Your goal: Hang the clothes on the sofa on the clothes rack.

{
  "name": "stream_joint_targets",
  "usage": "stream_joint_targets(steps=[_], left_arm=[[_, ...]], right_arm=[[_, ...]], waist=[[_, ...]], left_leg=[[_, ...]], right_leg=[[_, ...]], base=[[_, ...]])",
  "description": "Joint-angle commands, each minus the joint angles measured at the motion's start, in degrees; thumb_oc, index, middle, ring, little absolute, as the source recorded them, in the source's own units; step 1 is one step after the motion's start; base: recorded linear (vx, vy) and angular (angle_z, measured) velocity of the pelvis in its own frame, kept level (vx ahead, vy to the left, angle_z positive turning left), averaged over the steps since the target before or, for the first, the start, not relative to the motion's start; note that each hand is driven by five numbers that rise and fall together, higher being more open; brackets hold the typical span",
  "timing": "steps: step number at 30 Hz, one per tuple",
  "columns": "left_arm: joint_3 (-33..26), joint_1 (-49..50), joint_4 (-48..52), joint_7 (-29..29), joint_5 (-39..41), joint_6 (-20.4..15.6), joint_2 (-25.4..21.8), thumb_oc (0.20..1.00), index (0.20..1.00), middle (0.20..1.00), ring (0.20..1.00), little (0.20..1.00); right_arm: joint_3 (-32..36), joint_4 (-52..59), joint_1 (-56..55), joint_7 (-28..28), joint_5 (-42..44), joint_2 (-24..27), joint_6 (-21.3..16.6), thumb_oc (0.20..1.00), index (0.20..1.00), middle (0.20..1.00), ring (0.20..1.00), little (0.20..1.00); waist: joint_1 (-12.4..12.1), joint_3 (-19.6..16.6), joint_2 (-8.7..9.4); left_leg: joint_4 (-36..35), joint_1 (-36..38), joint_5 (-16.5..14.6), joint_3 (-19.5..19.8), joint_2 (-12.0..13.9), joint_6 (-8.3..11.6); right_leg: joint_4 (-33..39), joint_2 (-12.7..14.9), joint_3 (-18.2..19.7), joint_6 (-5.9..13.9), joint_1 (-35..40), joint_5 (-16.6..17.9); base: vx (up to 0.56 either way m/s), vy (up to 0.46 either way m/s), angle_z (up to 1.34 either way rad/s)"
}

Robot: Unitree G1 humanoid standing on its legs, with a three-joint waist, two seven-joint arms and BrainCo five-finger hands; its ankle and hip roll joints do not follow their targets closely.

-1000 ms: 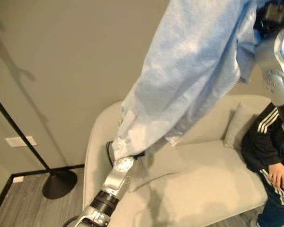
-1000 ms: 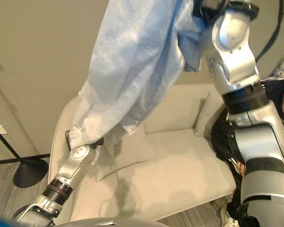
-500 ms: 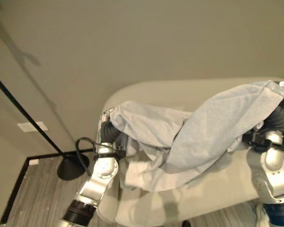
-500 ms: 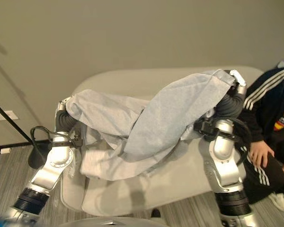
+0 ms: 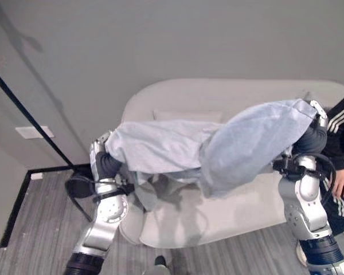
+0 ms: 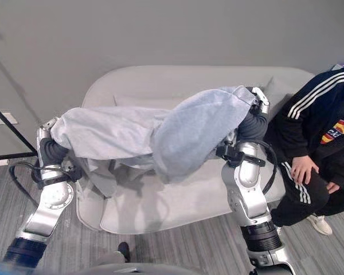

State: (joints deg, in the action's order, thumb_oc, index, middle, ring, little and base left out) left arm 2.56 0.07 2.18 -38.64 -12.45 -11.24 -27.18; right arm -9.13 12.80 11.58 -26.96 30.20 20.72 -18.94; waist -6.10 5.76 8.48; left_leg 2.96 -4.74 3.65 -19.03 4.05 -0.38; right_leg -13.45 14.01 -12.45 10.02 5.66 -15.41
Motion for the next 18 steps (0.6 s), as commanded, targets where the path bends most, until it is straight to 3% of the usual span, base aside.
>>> stream_joint_targets(steps=[1, 5, 7, 10, 11, 12, 15, 16, 17, 18], left_arm=[[-0.7, 1.0, 1.8, -2.3, -1.6, -2.9, -2.3, 0.200, 0.200, 0.200, 0.200, 0.200], [0.1, 1.5, 2.6, -1.1, -2.2, -2.9, -1.5, 0.200, 0.200, 0.200, 0.200, 0.200], [1.7, 1.5, 2.5, -0.2, -2.6, -2.8, -1.1, 0.200, 0.200, 0.200, 0.200, 0.200], [2.6, 2.2, 2.9, 0.5, -2.3, -2.7, -0.3, 0.200, 0.200, 0.200, 0.200, 0.200], [3.3, 2.1, 2.6, 0.5, -1.3, -2.7, 0.5, 0.200, 0.200, 0.200, 0.200, 0.200], [3.8, 2.8, 2.5, 0.9, -1.0, -2.9, 0.7, 0.200, 0.200, 0.200, 0.200, 0.200], [4.3, 3.3, 2.7, 1.4, -0.9, -3.4, 0.6, 0.200, 0.200, 0.200, 0.200, 0.200], [4.9, 3.6, 2.8, 1.8, -0.9, -3.7, 0.7, 0.200, 0.200, 0.200, 0.200, 0.200], [4.9, 3.6, 2.8, 1.8, -0.9, -3.7, 0.7, 0.200, 0.200, 0.200, 0.200, 0.200], [6.0, 3.5, 2.6, 2.4, -0.5, -4.1, 1.0, 0.200, 0.200, 0.200, 0.200, 0.200]], right_arm=[[2.0, 1.0, 0.3, 1.9, 2.0, -0.4, -3.0, 0.200, 0.200, 0.200, 0.200, 0.200], [1.6, 1.5, -2.1, 3.9, 2.2, 0.7, -2.8, 0.200, 0.200, 0.200, 0.200, 0.200], [1.7, 1.1, -3.0, 3.8, 2.0, 1.7, -3.2, 0.200, 0.200, 0.200, 0.200, 0.200], [1.5, 0.8, -3.2, 3.6, 1.9, 1.9, -3.2, 0.200, 0.200, 0.200, 0.200, 0.200], [1.0, -0.4, -2.8, 2.8, 1.8, 1.9, -3.3, 0.200, 0.200, 0.200, 0.200, 0.200], [0.1, -1.3, -2.3, 2.6, 2.0, 2.1, -3.1, 0.200, 0.200, 0.200, 0.200, 0.200], [-0.5, -1.7, -2.0, 2.8, 1.7, 2.6, -2.9, 0.200, 0.200, 0.200, 0.200, 0.200], [-1.2, -1.7, -1.8, 3.0, 1.4, 2.9, -2.8, 0.200, 0.200, 0.200, 0.200, 0.200], [-1.1, -1.7, -1.8, 3.0, 1.4, 2.9, -2.8, 0.200, 0.200, 0.200, 0.200, 0.200], [-1.7, -2.0, -1.7, 3.3, 1.1, 3.1, -2.9, 0.200, 0.200, 0.200, 0.200, 0.200]], waist=[[-0.5, -6.6, 0.37], [-0.6, -5.1, -1.40], [-0.7, -2.9, -3.17], [-0.7, -1.6, -4.43], [-0.8, -0.3, -4.99], [-0.9, 0.4, -4.42], [-0.7, 0.1, -3.77], [-0.3, -0.5, -2.93], [-0.2, -0.6, -3.00], [0.9, -2.1, -2.83]], left_leg=[[1.0, -6.8, 0.5, 2.8, 1.3, 2.17], [-0.3, -8.2, 5.7, 5.2, 4.8, 4.44], [-2.2, -9.2, 9.5, 7.6, 6.6, 6.01], [-3.8, -9.2, 11.2, 9.0, 6.9, 6.50], [-3.4, -10.1, 12.5, 10.8, 6.7, 8.03], [-1.3, -9.8, 10.7, 12.7, 5.7, 8.14], [1.6, -9.4, 8.4, 13.6, 5.5, 7.40], [3.8, -7.4, 5.1, 14.1, 6.0, 6.97], [3.8, -7.6, 5.2, 14.2, 6.0, 6.88], [4.1, -2.7, 2.6, 14.2, 8.0, 6.98]], right_leg=[[5.0, -5.1, 0.1, -3.71, 6.5, 2.5], [8.2, -9.7, -0.4, -6.71, 7.8, 0.1], [8.0, -12.5, -1.4, -8.32, 7.3, -0.5], [8.2, -13.8, -2.4, -9.01, 7.6, -0.3], [8.8, -14.1, -3.3, -9.52, 7.5, 0.4], [9.5, -13.1, -4.1, -9.47, 6.7, 1.8], [10.9, -12.0, -5.2, -9.03, 5.7, 4.0], [11.9, -10.6, -5.9, -8.80, 4.6, 5.3], [12.0, -10.7, -5.9, -8.76, 4.5, 5.5], [13.9, -9.3, -7.0, -8.23, 3.1, 7.1]], base=[[-0.25, -0.328, -0.49], [-0.23, -0.270, -0.03], [-0.29, -0.272, 0.30], [-0.17, -0.111, 0.51], [-0.34, -0.125, 0.43], [-0.30, -0.084, 0.42], [-0.20, -0.024, 0.33], [-0.17, 0.014, 0.23], [-0.20, 0.061, 0.35], [-0.10, 0.059, 0.19]])
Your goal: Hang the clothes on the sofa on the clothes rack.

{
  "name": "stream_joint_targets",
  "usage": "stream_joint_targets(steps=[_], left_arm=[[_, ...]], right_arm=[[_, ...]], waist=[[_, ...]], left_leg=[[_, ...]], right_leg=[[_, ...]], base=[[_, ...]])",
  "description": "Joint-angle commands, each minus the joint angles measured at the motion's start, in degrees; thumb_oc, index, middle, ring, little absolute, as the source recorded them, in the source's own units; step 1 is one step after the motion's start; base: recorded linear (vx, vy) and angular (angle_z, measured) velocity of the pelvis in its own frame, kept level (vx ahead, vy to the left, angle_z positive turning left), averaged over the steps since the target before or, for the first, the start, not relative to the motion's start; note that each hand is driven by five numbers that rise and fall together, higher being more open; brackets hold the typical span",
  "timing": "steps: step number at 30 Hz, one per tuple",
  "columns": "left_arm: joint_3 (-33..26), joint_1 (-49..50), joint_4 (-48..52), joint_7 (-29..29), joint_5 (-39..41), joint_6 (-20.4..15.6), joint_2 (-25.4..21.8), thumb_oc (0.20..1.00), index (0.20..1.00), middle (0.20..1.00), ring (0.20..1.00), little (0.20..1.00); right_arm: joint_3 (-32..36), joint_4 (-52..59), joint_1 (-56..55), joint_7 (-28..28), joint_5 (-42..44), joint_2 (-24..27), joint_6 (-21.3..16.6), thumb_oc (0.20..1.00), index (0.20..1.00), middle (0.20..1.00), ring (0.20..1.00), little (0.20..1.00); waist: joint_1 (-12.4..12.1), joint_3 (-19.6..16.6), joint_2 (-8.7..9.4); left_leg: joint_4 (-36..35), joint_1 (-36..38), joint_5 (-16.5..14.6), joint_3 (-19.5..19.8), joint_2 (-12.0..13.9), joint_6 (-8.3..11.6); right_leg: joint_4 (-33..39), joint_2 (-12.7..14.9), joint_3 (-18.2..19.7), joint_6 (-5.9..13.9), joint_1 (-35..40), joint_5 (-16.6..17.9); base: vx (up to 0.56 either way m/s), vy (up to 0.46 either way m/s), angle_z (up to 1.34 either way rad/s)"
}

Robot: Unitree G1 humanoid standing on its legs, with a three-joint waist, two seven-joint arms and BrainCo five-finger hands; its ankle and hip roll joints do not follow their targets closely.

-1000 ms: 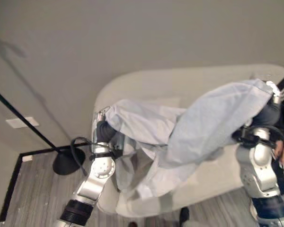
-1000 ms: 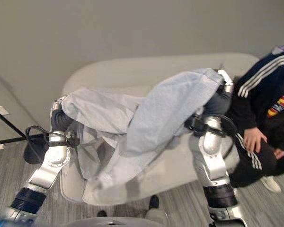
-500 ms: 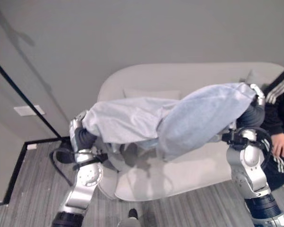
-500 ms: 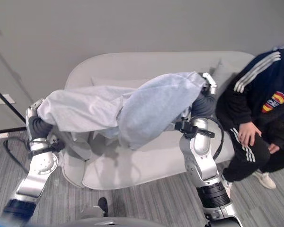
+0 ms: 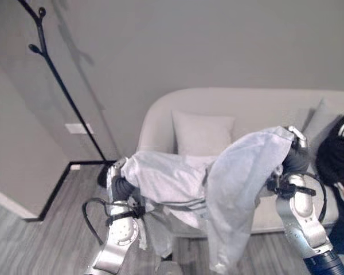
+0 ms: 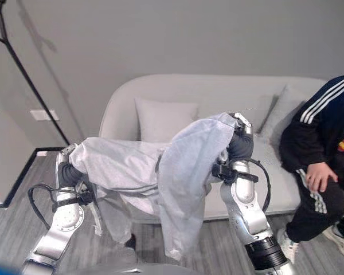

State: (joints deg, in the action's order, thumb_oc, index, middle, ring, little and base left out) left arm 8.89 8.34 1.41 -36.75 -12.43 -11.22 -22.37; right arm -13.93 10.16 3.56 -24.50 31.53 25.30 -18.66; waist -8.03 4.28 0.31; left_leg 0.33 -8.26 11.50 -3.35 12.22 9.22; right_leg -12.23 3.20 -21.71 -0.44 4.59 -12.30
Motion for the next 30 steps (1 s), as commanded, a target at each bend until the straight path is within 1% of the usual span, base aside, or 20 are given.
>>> stream_joint_targets(steps=[1, 3, 5, 6, 7, 11, 13, 14, 16, 17, 18, 19, 21, 22, 23, 25, 26, 27, 28, 30], left_arm=[[-0.3, -4.8, 3.3, 0.5, -0.6, -4.2, -3.8, 0.200, 0.200, 0.200, 0.200, 0.200], [0.9, -5.0, 3.2, 1.5, -0.1, -4.4, -3.7, 0.200, 0.200, 0.200, 0.200, 0.200], [2.8, -4.9, 3.1, 3.6, 2.0, -4.9, -2.7, 0.200, 0.200, 0.200, 0.200, 0.200], [2.7, -4.9, 3.1, 3.7, 2.1, -4.9, -2.7, 0.200, 0.200, 0.200, 0.200, 0.200], [4.6, -5.0, 2.6, 5.1, 3.4, -5.4, -2.5, 0.200, 0.200, 0.200, 0.200, 0.200], [6.0, -5.6, 2.3, 5.3, 3.4, -5.8, -2.5, 0.200, 0.200, 0.200, 0.200, 0.200], [7.1, -6.6, 1.7, 4.8, 3.4, -6.2, -2.1, 0.200, 0.200, 0.200, 0.200, 0.200], [8.2, -7.4, 1.4, 4.2, 4.2, -6.6, -1.6, 0.200, 0.200, 0.200, 0.200, 0.200], [9.0, -8.0, 1.0, 3.7, 4.6, -6.8, -1.2, 0.200, 0.200, 0.200, 0.200, 0.200], [9.4, -8.3, 0.9, 3.9, 4.7, -7.0, -1.2, 0.200, 0.200, 0.200, 0.200, 0.200], [10.8, -8.6, -0.1, 5.0, 4.8, -7.2, -1.2, 0.200, 0.200, 0.200, 0.200, 0.200], [11.3, -8.6, -0.1, 5.5, 4.9, -7.2, -1.3, 0.200, 0.200, 0.200, 0.200, 0.200], [11.7, -8.6, -0.3, 6.1, 5.1, -7.3, -2.4, 0.200, 0.200, 0.200, 0.200, 0.200], [11.7, -8.6, -0.3, 6.1, 5.1, -7.3, -2.5, 0.200, 0.200, 0.200, 0.200, 0.200], [11.4, -9.1, 0.2, 6.6, 3.7, -6.8, -4.7, 0.200, 0.200, 0.200, 0.200, 0.200], [10.9, -9.4, 0.5, 6.2, 2.8, -6.7, -5.8, 0.200, 0.200, 0.200, 0.200, 0.200], [9.8, -9.6, 0.2, 4.1, 1.9, -6.3, -7.1, 0.200, 0.200, 0.200, 0.200, 0.200], [9.8, -9.6, 0.2, 4.1, 1.9, -6.3, -7.1, 0.200, 0.200, 0.200, 0.200, 0.200], [9.4, -9.5, -0.3, 3.3, 1.5, -6.2, -7.1, 0.200, 0.200, 0.200, 0.200, 0.200], [8.9, -8.2, -0.3, 3.8, 1.0, -5.6, -7.6, 0.200, 0.200, 0.200, 0.200, 0.200]], right_arm=[[3.1, 0.6, 6.3, 0.8, -0.2, -1.4, -3.2, 0.200, 0.200, 0.200, 0.200, 0.200], [3.0, 0.1, 6.3, 0.5, -0.1, -1.5, -3.1, 0.200, 0.200, 0.200, 0.200, 0.200], [2.4, 0.8, 6.3, 0.2, -0.9, -1.4, -2.9, 0.200, 0.200, 0.200, 0.200, 0.200], [2.4, 0.9, 6.3, 0.2, -0.9, -1.4, -2.8, 0.200, 0.200, 0.200, 0.200, 0.200], [2.0, 1.2, 6.2, -0.4, -3.0, -1.0, -2.6, 0.200, 0.200, 0.200, 0.200, 0.200], [2.6, 1.3, 5.1, -0.8, -3.7, -0.4, -2.4, 0.200, 0.200, 0.200, 0.200, 0.200], [2.9, 1.0, 4.5, -1.1, -3.5, -0.3, -2.6, 0.200, 0.200, 0.200, 0.200, 0.200], [2.8, 0.8, 4.1, -1.3, -3.6, -0.3, -2.6, 0.200, 0.200, 0.200, 0.200, 0.200], [2.9, 0.8, 3.8, -1.4, -3.8, -0.4, -2.6, 0.200, 0.200, 0.200, 0.200, 0.200], [3.2, 0.9, 3.4, -1.3, -3.9, -0.4, -2.5, 0.200, 0.200, 0.200, 0.200, 0.200], [3.8, 0.8, 2.2, -0.8, -4.7, -0.3, -1.8, 0.200, 0.200, 0.200, 0.200, 0.200], [4.0, 1.0, 1.1, -0.6, -5.2, -0.8, -1.1, 0.200, 0.200, 0.200, 0.200, 0.200], [5.1, 1.2, -1.3, 0.0, -5.9, -2.2, -0.3, 0.200, 0.200, 0.200, 0.200, 0.200], [5.1, 1.2, -1.3, 0.0, -5.9, -2.2, -0.3, 0.200, 0.200, 0.200, 0.200, 0.200], [5.3, -0.1, -1.8, 0.1, -6.1, -3.8, 0.3, 0.200, 0.200, 0.200, 0.200, 0.200], [5.2, -0.5, -1.9, 0.2, -6.0, -4.6, 0.3, 0.200, 0.200, 0.200, 0.200, 0.200], [4.4, -0.5, -1.0, -0.7, -7.1, -5.6, 0.5, 0.200, 0.200, 0.200, 0.200, 0.200], [4.5, -0.5, -0.9, -0.7, -7.1, -5.6, 0.5, 0.200, 0.200, 0.200, 0.200, 0.200], [4.2, -0.5, -1.0, -0.7, -7.1, -5.9, 0.1, 0.200, 0.200, 0.200, 0.200, 0.200], [4.1, 0.3, -2.3, 0.2, -6.1, -6.3, -0.1, 0.200, 0.200, 0.200, 0.200, 0.200]], waist=[[2.9, -0.6, 5.29], [3.9, -1.5, 4.78], [5.6, -2.4, 3.11], [5.6, -2.5, 2.99], [6.9, -2.2, 0.80], [8.1, -1.7, -1.27], [8.6, -1.5, -2.38], [8.8, -1.1, -3.19], [8.8, -0.8, -3.25], [9.1, -0.7, -3.21], [9.7, -0.7, -2.60], [9.7, -0.7, -1.97], [9.3, -0.5, 0.57], [9.3, -0.6, 0.69], [9.0, 0.1, 2.02], [8.9, 0.5, 2.59], [8.5, 2.2, 2.96], [8.5, 2.2, 3.18], [8.5, 2.7, 2.90], [9.1, 2.4, 3.38]], left_leg=[[6.6, 0.7, -5.1, -1.5, -0.2, -2.68], [5.4, 3.8, -4.8, -2.0, 1.8, -2.24], [3.1, 7.3, -2.3, -3.5, 5.5, -0.70], [2.9, 7.4, -2.1, -3.5, 5.6, -0.62], [1.1, 9.0, 2.4, -4.0, 9.2, 1.93], [-0.9, 8.6, 6.6, -2.5, 11.5, 4.14], [-2.4, 8.0, 7.1, -0.8, 12.2, 5.10], [-3.4, 7.2, 5.6, 1.4, 12.1, 5.55], [-2.3, 6.2, 4.5, 3.4, 11.6, 5.56], [-1.3, 5.8, 1.6, 4.1, 11.2, 5.23], [2.1, 4.7, -7.7, 2.7, 10.0, 4.20], [4.4, 4.3, -11.5, 2.2, 8.8, 3.40], [9.9, 2.6, -16.8, 1.3, 4.3, 0.96], [10.0, 2.5, -16.9, 1.2, 4.2, 0.89], [11.8, 2.0, -18.9, 0.7, 1.9, -1.13], [12.4, 1.8, -19.8, 0.0, 0.6, -2.45], [13.9, 2.8, -21.5, -1.8, -0.7, -4.66], [13.8, 2.7, -21.3, -1.8, -1.0, -4.79], [14.3, 3.2, -21.9, -2.9, -1.0, -5.61], [12.1, 5.6, -21.9, -3.7, -2.1, -6.81]], right_leg=[[12.8, 1.5, 2.2, 2.24, 4.1, 4.3], [13.8, 2.0, 1.4, 2.65, 3.6, 5.1], [14.6, 3.1, -0.1, 3.57, 2.7, 5.9], [14.6, 3.0, -0.2, 3.54, 2.7, 5.9], [14.3, 5.4, -1.5, 4.94, 1.8, 6.7], [13.7, 7.7, -2.5, 6.64, 1.1, 7.6], [13.3, 9.8, -2.3, 8.11, 0.3, 8.4], [12.7, 12.2, -1.4, 9.60, -0.6, 9.4], [12.4, 13.5, -0.9, 10.44, -0.6, 10.1], [12.1, 14.5, -0.4, 10.96, -0.7, 10.4], [12.2, 17.2, -0.5, 12.21, 0.5, 11.4], [12.1, 18.7, -0.2, 12.82, 1.2, 12.3], [10.5, 23.6, 0.9, 14.26, 1.1, 16.9], [10.4, 23.7, 0.9, 14.32, 1.0, 16.9], [6.6, 26.4, 1.6, 13.64, -0.9, 21.6], [4.3, 27.9, 2.3, 13.33, -2.6, 23.5], [-0.1, 30.7, 1.6, 13.42, -5.8, 28.4], [0.0, 31.0, 1.6, 13.45, -5.9, 28.7], [-1.3, 30.8, -0.1, 12.83, -6.2, 26.6], [-3.8, 26.2, 1.8, 10.69, -7.8, 21.3]], base=[[-0.11, 0.084, 0.15], [-0.04, 0.100, 0.29], [-0.02, 0.190, 0.50], [-0.02, 0.408, 0.59], [-0.02, 0.280, 0.52], [-0.01, 0.315, 0.28], [0.03, 0.475, 0.40], [0.05, 0.421, 0.38], [0.07, 0.387, 0.23], [0.16, 0.586, 0.21], [0.19, 0.554, 0.29], [0.23, 0.625, 0.37], [0.14, 0.411, 0.09], [0.10, 0.417, -0.07], [0.06, 0.280, -0.08], [0.04, 0.408, -0.05], [0.02, 0.413, -0.09], [0.02, 0.444, -0.33], [0.06, 0.297, -0.51], [0.11, 0.343, -0.40]])
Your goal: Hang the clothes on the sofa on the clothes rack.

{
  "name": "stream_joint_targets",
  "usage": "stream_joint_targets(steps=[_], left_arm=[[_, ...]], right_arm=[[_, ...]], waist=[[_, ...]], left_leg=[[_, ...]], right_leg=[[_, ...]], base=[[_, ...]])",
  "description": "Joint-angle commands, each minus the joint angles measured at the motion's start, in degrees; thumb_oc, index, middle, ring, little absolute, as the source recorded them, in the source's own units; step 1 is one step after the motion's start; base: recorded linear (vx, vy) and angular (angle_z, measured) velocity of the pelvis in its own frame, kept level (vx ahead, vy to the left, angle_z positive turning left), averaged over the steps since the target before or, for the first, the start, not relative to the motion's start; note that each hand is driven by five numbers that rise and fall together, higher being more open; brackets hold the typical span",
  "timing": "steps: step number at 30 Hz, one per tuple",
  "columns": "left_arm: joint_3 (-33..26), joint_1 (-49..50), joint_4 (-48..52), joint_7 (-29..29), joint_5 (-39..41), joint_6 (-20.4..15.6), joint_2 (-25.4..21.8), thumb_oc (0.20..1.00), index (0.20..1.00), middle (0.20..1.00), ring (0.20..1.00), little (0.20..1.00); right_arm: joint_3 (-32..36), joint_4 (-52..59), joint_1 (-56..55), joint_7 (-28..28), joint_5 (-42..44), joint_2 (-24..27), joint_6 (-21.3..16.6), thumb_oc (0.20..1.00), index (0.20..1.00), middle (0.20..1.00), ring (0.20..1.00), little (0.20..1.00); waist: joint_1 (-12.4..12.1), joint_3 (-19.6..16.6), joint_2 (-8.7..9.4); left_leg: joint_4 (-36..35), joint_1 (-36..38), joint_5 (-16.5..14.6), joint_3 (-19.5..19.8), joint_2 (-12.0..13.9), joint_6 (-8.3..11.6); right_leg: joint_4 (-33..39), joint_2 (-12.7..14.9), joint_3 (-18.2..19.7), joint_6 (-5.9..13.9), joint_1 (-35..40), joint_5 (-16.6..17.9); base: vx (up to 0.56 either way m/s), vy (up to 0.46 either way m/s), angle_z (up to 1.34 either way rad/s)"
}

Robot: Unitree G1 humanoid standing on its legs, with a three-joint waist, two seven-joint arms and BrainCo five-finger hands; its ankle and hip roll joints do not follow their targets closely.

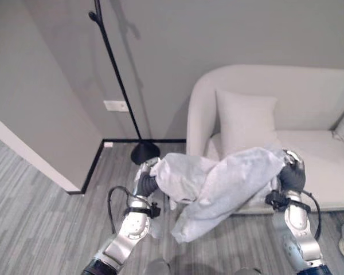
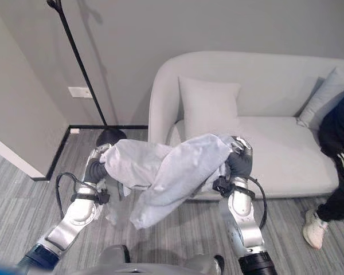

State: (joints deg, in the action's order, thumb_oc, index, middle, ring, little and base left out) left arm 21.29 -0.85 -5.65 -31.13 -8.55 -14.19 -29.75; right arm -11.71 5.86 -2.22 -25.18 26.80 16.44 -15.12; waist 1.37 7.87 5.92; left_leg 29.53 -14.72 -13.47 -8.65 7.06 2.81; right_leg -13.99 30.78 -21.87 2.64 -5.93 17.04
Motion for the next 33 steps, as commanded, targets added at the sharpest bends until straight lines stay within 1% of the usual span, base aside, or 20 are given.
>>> stream_joint_targets(steps=[1, 3, 4, 7, 8, 9, 10, 11, 12, 13, 17, 18, 21, 23, 25, 26, 28, 29, 31, 33], left_arm=[[-3.8, 1.6, 6.9, -0.8, -3.3, -2.7, -0.6, 0.200, 0.200, 0.200, 0.200, 0.200], [-4.4, 2.2, 7.3, -0.1, -3.4, -2.6, -1.1, 0.200, 0.200, 0.200, 0.200, 0.200], [-4.5, 2.1, 7.2, 0.1, -3.2, -2.1, -1.0, 0.200, 0.200, 0.200, 0.200, 0.200], [-4.1, 0.8, 5.7, 0.4, -2.0, -1.6, 1.1, 0.200, 0.200, 0.200, 0.200, 0.200], [-2.1, -1.7, 4.3, 0.8, -1.4, -2.0, 3.5, 0.200, 0.200, 0.200, 0.200, 0.200], [-2.1, -1.8, 4.1, 0.8, -1.4, -2.0, 3.6, 0.200, 0.200, 0.200, 0.200, 0.200], [-1.3, -2.6, 3.6, 1.1, -1.3, -2.3, 4.1, 0.200, 0.200, 0.200, 0.200, 0.200], [0.9, -4.0, 3.2, 1.8, -1.7, -2.6, 5.0, 0.200, 0.200, 0.200, 0.200, 0.200], [0.9, -4.0, 3.2, 1.8, -1.7, -2.6, 5.0, 0.200, 0.200, 0.200, 0.200, 0.200], [1.8, -3.3, 4.1, 3.6, -1.5, -2.6, 5.5, 0.200, 0.200, 0.200, 0.200, 0.200], [2.5, -2.4, 5.0, 4.8, 0.1, -2.5, 6.1, 0.200, 0.200, 0.200, 0.200, 0.200], [2.6, -1.9, 4.7, 5.0, 1.3, -2.5, 5.9, 0.200, 0.200, 0.200, 0.200, 0.200], [2.1, -2.0, 4.5, 4.6, 1.4, -2.1, 5.7, 0.200, 0.200, 0.200, 0.200, 0.200], [1.3, -2.0, 4.8, 4.0, 1.3, -2.3, 5.4, 0.200, 0.200, 0.200, 0.200, 0.200], [1.3, -2.0, 4.9, 4.0, 1.3, -2.3, 5.4, 0.200, 0.200, 0.200, 0.200, 0.200], [1.0, -1.6, 5.1, 4.0, 1.7, -2.3, 5.4, 0.200, 0.200, 0.200, 0.200, 0.200], [1.1, -0.9, 5.1, 4.2, 2.1, -2.1, 5.5, 0.200, 0.200, 0.200, 0.200, 0.200], [1.1, -0.6, 5.4, 4.5, 2.2, -2.1, 5.6, 0.200, 0.200, 0.200, 0.200, 0.200], [1.2, -0.2, 5.9, 5.3, 2.6, -2.4, 5.8, 0.200, 0.200, 0.200, 0.200, 0.200], [1.2, -0.3, 6.5, 5.8, 2.8, -2.5, 5.8, 0.200, 0.200, 0.200, 0.200, 0.200]], right_arm=[[2.1, 4.9, 3.0, 1.8, -0.7, 2.9, -3.9, 0.200, 0.200, 0.200, 0.200, 0.200], [2.3, 4.5, 2.6, 2.2, -0.4, 3.6, -3.9, 0.200, 0.200, 0.200, 0.200, 0.200], [2.4, 4.3, 2.7, 2.2, -0.4, 3.8, -3.9, 0.200, 0.200, 0.200, 0.200, 0.200], [3.0, 4.0, 2.5, 2.7, 0.5, 4.3, -4.6, 0.200, 0.200, 0.200, 0.200, 0.200], [4.1, 4.1, 2.0, 2.6, 0.7, 4.5, -5.2, 0.200, 0.200, 0.200, 0.200, 0.200], [4.1, 4.1, 2.0, 2.6, 0.8, 4.5, -5.2, 0.200, 0.200, 0.200, 0.200, 0.200], [4.4, 4.2, 1.8, 2.3, 0.5, 4.6, -5.3, 0.200, 0.200, 0.200, 0.200, 0.200], [5.3, 4.1, 0.8, 1.8, 0.9, 4.5, -5.6, 0.200, 0.200, 0.200, 0.200, 0.200], [5.3, 4.1, 0.8, 1.8, 0.9, 4.5, -5.6, 0.200, 0.200, 0.200, 0.200, 0.200], [5.6, 3.1, 0.9, 1.2, 0.5, 4.9, -5.5, 0.200, 0.200, 0.200, 0.200, 0.200], [5.8, 3.0, 0.6, 1.1, -0.4, 5.2, -5.2, 0.200, 0.200, 0.200, 0.200, 0.200], [5.4, 3.0, 1.0, 1.3, -0.3, 5.3, -5.4, 0.200, 0.200, 0.200, 0.200, 0.200], [4.0, 2.9, 1.7, 1.8, -0.6, 5.7, -5.3, 0.200, 0.200, 0.200, 0.200, 0.200], [2.3, 3.1, 2.4, 2.8, 0.0, 6.4, -5.4, 0.200, 0.200, 0.200, 0.200, 0.200], [2.3, 3.0, 2.5, 2.8, 0.0, 6.4, -5.4, 0.200, 0.200, 0.200, 0.200, 0.200], [1.5, 2.8, 2.8, 2.9, 0.6, 6.7, -5.6, 0.200, 0.200, 0.200, 0.200, 0.200], [0.9, 1.7, 3.0, 2.6, 0.9, 6.6, -5.3, 0.200, 0.200, 0.200, 0.200, 0.200], [0.8, 1.4, 3.2, 2.3, 0.9, 6.6, -5.3, 0.200, 0.200, 0.200, 0.200, 0.200], [0.9, 1.5, 3.5, 2.2, 0.8, 6.9, -5.2, 0.200, 0.200, 0.200, 0.200, 0.200], [1.1, 1.6, 3.9, 2.0, 0.4, 7.2, -5.2, 0.200, 0.200, 0.200, 0.200, 0.200]], waist=[[0.1, -1.4, -1.85], [0.6, -1.9, -1.44], [1.2, -1.9, -1.13], [2.8, -1.2, 0.14], [4.6, -0.7, 1.31], [4.6, -0.8, 1.45], [5.0, -0.8, 1.63], [5.5, -1.5, 2.61], [5.5, -1.5, 2.65], [5.3, -3.5, 2.42], [5.3, -5.2, 1.75], [5.3, -6.2, 1.07], [5.2, -6.4, 0.67], [4.1, -5.5, 0.56], [4.3, -5.5, 0.48], [3.4, -4.3, 0.91], [2.8, -3.6, 1.00], [2.8, -3.3, 0.94], [2.6, -3.2, 0.96], [2.4, -3.6, 1.15]], left_leg=[[-18.3, 13.2, 3.4, 1.1, 2.6, -0.78], [-21.0, 15.0, 3.7, 0.2, 1.6, -1.46], [-22.1, 16.0, 3.7, -0.1, 1.0, -1.79], [-24.0, 19.1, 2.8, -0.6, -0.8, -2.30], [-24.4, 20.5, 1.8, 0.2, -2.3, -2.78], [-24.5, 20.3, 2.1, 0.2, -2.5, -2.82], [-24.5, 20.8, 1.3, 0.5, -2.8, -2.85], [-24.6, 21.0, 1.3, 1.8, -3.5, -2.71], [-24.6, 21.0, 1.4, 1.9, -3.5, -2.73], [-25.4, 21.9, 1.0, 2.0, -3.4, -2.50], [-26.1, 22.9, 0.8, 2.2, -2.7, -1.91], [-25.6, 23.7, 0.7, 2.8, -1.7, -0.97], [-23.1, 23.3, 1.3, 3.2, -1.0, 0.07], [-13.4, 19.6, 5.6, 3.7, 0.1, 1.91], [-12.5, 19.0, 5.3, 4.0, 0.2, 2.00], [-3.0, 14.5, 9.2, 5.1, 0.8, 2.86], [2.8, 11.8, 10.8, 5.0, 1.8, 2.45], [4.0, 10.8, 10.6, 4.1, 2.9, 1.99], [1.3, 10.0, 9.6, 1.1, 5.2, 1.37], [-6.0, 10.4, 7.5, -1.1, 6.6, 0.95]], right_leg=[[-2.4, -5.0, 3.3, 6.59, 1.5, -11.1], [-2.1, -10.3, 4.0, 5.67, -0.5, -15.0], [-1.6, -12.9, 4.1, 5.11, -2.2, -15.9], [0.6, -19.3, 6.3, 5.18, -7.1, -15.7], [2.8, -22.8, 10.0, 5.46, -8.8, -15.0], [3.1, -22.7, 10.0, 5.42, -8.9, -14.7], [3.3, -23.4, 11.4, 5.39, -8.7, -15.0], [4.1, -25.2, 14.1, 4.33, -6.9, -15.6], [4.1, -25.1, 14.1, 4.33, -7.0, -15.5], [5.5, -26.0, 14.2, 3.50, -4.8, -16.0], [7.1, -26.5, 13.7, 3.19, -3.0, -16.6], [8.0, -26.8, 13.0, 2.95, -1.6, -16.8], [8.8, -27.3, 12.7, 2.40, -0.3, -17.3], [10.2, -27.8, 12.6, 0.87, 2.3, -18.2], [10.3, -27.9, 12.4, 0.79, 2.3, -18.1], [11.4, -28.4, 12.3, -0.79, 4.4, -18.7], [12.2, -28.5, 11.8, -1.58, 6.1, -19.6], [12.5, -28.4, 11.5, -1.59, 6.9, -19.9], [13.0, -27.5, 10.9, -1.13, 8.0, -20.6], [12.9, -26.1, 10.2, -0.14, 8.2, -21.1]], base=[[0.11, 0.250, -0.28], [0.10, 0.201, -0.25], [0.09, 0.148, -0.23], [0.14, 0.123, -0.21], [0.16, 0.089, 0.00], [0.17, 0.055, 0.11], [0.17, -0.026, 0.42], [0.18, -0.025, 0.59], [0.32, -0.088, 0.87], [0.20, -0.057, 0.58], [0.25, -0.075, -0.01], [0.19, -0.077, 0.30], [0.18, -0.094, 0.24], [0.08, -0.082, 0.20], [0.01, -0.047, 0.03], [0.04, -0.079, 0.03], [0.06, -0.059, 0.07], [0.06, 0.001, 0.03], [0.08, 0.061, 0.07], [0.10, 0.117, 0.39]])
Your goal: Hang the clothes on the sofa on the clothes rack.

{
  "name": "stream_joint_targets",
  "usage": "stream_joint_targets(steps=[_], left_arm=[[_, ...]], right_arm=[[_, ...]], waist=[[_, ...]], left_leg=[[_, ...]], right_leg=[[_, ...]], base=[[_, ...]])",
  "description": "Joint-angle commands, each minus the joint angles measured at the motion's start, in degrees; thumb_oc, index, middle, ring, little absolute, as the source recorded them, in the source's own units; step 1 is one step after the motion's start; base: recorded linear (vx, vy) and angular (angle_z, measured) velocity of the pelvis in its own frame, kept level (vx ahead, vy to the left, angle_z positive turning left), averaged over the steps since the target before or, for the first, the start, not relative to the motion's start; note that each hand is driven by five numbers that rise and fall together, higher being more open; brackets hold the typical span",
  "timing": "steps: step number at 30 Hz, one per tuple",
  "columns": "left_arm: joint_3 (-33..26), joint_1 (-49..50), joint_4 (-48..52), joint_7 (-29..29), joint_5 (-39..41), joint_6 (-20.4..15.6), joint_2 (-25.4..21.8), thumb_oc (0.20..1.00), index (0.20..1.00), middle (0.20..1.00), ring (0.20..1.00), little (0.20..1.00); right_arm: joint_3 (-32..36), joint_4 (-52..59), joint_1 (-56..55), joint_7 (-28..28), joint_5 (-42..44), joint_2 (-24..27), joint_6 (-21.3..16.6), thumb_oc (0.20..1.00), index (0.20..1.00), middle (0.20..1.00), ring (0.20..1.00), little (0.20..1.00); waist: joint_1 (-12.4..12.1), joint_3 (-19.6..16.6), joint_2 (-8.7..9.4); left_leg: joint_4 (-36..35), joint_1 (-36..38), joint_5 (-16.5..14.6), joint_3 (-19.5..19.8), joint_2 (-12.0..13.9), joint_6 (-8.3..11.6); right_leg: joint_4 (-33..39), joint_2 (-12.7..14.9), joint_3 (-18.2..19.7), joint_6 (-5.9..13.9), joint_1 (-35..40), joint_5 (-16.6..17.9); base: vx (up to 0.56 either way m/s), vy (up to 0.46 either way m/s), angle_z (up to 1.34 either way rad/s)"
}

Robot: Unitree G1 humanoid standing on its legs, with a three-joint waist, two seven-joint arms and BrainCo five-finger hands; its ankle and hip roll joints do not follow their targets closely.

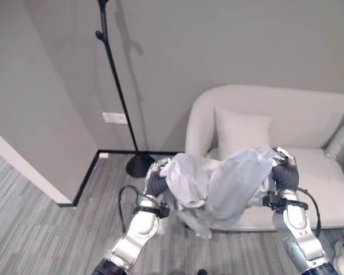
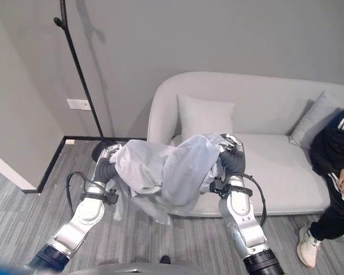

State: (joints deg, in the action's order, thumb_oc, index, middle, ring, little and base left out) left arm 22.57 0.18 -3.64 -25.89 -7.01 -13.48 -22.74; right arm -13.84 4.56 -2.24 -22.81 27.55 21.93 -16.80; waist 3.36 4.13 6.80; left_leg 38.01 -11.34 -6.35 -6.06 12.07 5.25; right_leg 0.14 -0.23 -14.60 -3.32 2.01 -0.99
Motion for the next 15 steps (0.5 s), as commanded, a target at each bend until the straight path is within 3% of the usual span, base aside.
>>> stream_joint_targets(steps=[1, 2, 3, 4, 5, 7, 9, 10, 12, 14, 15], left_arm=[[-0.1, -1.3, 4.5, 0.6, 1.3, -3.2, -1.2, 0.200, 0.200, 0.200, 0.200, 0.200], [0.3, -2.5, 4.3, -0.3, 1.5, -3.1, -0.6, 0.200, 0.200, 0.200, 0.200, 0.200], [0.4, -2.6, 4.2, -0.3, 1.5, -3.2, -0.5, 0.200, 0.200, 0.200, 0.200, 0.200], [0.6, -3.1, 3.9, -1.3, 1.5, -3.2, -0.3, 0.200, 0.200, 0.200, 0.200, 0.200], [0.9, -3.5, 3.7, -1.9, 1.8, -3.3, -0.1, 0.200, 0.200, 0.200, 0.200, 0.200], [1.6, -4.4, 2.9, -3.0, 1.7, -3.4, 0.2, 0.200, 0.200, 0.200, 0.200, 0.200], [2.0, -5.0, 2.5, -3.9, 1.6, -3.6, 0.4, 0.200, 0.200, 0.200, 0.200, 0.200], [2.0, -5.1, 2.4, -3.9, 1.6, -3.7, 0.4, 0.200, 0.200, 0.200, 0.200, 0.200], [2.8, -5.6, 1.9, -3.1, 1.0, -3.7, 0.6, 0.200, 0.200, 0.200, 0.200, 0.200], [2.8, -5.6, 1.9, -3.2, 1.0, -3.7, 0.6, 0.200, 0.200, 0.200, 0.200, 0.200], [4.1, -5.9, 1.0, -1.5, 1.0, -3.5, 0.2, 0.200, 0.200, 0.200, 0.200, 0.200]], right_arm=[[3.3, 2.9, 3.9, -0.3, -0.3, 1.7, -3.5, 0.200, 0.200, 0.200, 0.200, 0.200], [4.0, 2.8, 4.4, -1.0, -0.6, 1.6, -3.6, 0.200, 0.200, 0.200, 0.200, 0.200], [4.0, 2.8, 4.4, -1.0, -0.6, 1.7, -3.6, 0.200, 0.200, 0.200, 0.200, 0.200], [4.0, 2.6, 4.9, -1.3, -0.5, 1.7, -3.9, 0.200, 0.200, 0.200, 0.200, 0.200], [4.0, 2.4, 5.2, -1.6, -0.1, 1.4, -4.0, 0.200, 0.200, 0.200, 0.200, 0.200], [3.7, 1.9, 5.4, -1.7, 0.7, 1.3, -3.9, 0.200, 0.200, 0.200, 0.200, 0.200], [2.9, 1.7, 5.9, -1.5, 1.0, 1.3, -3.8, 0.200, 0.200, 0.200, 0.200, 0.200], [2.9, 1.7, 6.0, -1.5, 1.0, 1.3, -3.8, 0.200, 0.200, 0.200, 0.200, 0.200], [2.7, 1.7, 5.5, -0.4, 1.0, 1.1, -3.5, 0.200, 0.200, 0.200, 0.200, 0.200], [2.7, 1.7, 5.5, -0.4, 1.0, 1.1, -3.5, 0.200, 0.200, 0.200, 0.200, 0.200], [3.6, 1.9, 3.6, 0.1, 0.3, 0.2, -2.0, 0.200, 0.200, 0.200, 0.200, 0.200]], waist=[[0.4, 0.2, 0.34], [0.1, 0.0, -0.48], [0.1, 0.0, -0.39], [-0.4, 0.3, -0.93], [-0.7, 0.3, -1.16], [-1.5, 0.4, -1.67], [-2.2, 0.6, -1.79], [-2.2, 0.6, -1.79], [-2.0, 0.0, -2.09], [-2.0, 0.1, -2.07], [-1.4, -0.9, -1.58]], left_leg=[[-14.7, 7.2, 0.5, -3.8, 1.5, -1.51], [-27.8, 5.6, 4.5, -4.4, 4.6, 0.23], [-29.1, 6.3, 5.3, -4.6, 4.4, 0.31], [-32.5, 5.2, 9.3, -3.3, 5.9, 1.57], [-34.5, 4.4, 11.1, -2.0, 6.9, 2.15], [-37.8, 3.7, 14.0, 3.4, 8.3, 4.04], [-35.3, 3.2, 13.2, 8.5, 8.1, 4.90], [-34.9, 3.0, 13.0, 8.6, 8.1, 4.91], [-32.3, 3.6, 9.3, 10.6, 6.9, 5.16], [-32.2, 3.6, 9.2, 10.6, 6.9, 5.14], [-27.9, 2.9, 4.9, 8.6, 3.9, 3.81]], right_leg=[[-1.2, 5.0, 3.0, 5.83, 0.3, -3.0], [-1.8, 6.2, 2.5, 7.17, 0.7, -4.2], [-1.8, 6.3, 2.5, 7.11, 0.7, -4.3], [-2.2, 6.3, 2.5, 7.54, 1.4, -5.2], [-2.6, 6.6, 2.8, 7.90, 1.9, -5.7], [-4.2, 7.8, 4.7, 8.92, 3.7, -7.3], [-5.7, 8.9, 6.9, 9.59, 4.5, -7.9], [-5.8, 8.9, 6.9, 9.60, 4.5, -7.9], [-6.4, 10.6, 7.9, 10.84, 5.3, -8.2], [-6.4, 10.6, 7.9, 10.85, 5.3, -8.2], [-6.5, 14.7, 9.1, 12.75, 5.7, -5.8]], base=[[0.16, 0.291, 0.46], [0.12, 0.226, 0.33], [0.18, 0.325, 0.23], [0.13, 0.172, 0.17], [0.27, 0.356, 0.14], [0.33, 0.387, -0.13], [0.23, 0.288, -0.45], [0.17, 0.256, -0.54], [0.18, 0.291, -0.57], [0.14, 0.308, -0.25], [0.27, 0.609, 0.06]])
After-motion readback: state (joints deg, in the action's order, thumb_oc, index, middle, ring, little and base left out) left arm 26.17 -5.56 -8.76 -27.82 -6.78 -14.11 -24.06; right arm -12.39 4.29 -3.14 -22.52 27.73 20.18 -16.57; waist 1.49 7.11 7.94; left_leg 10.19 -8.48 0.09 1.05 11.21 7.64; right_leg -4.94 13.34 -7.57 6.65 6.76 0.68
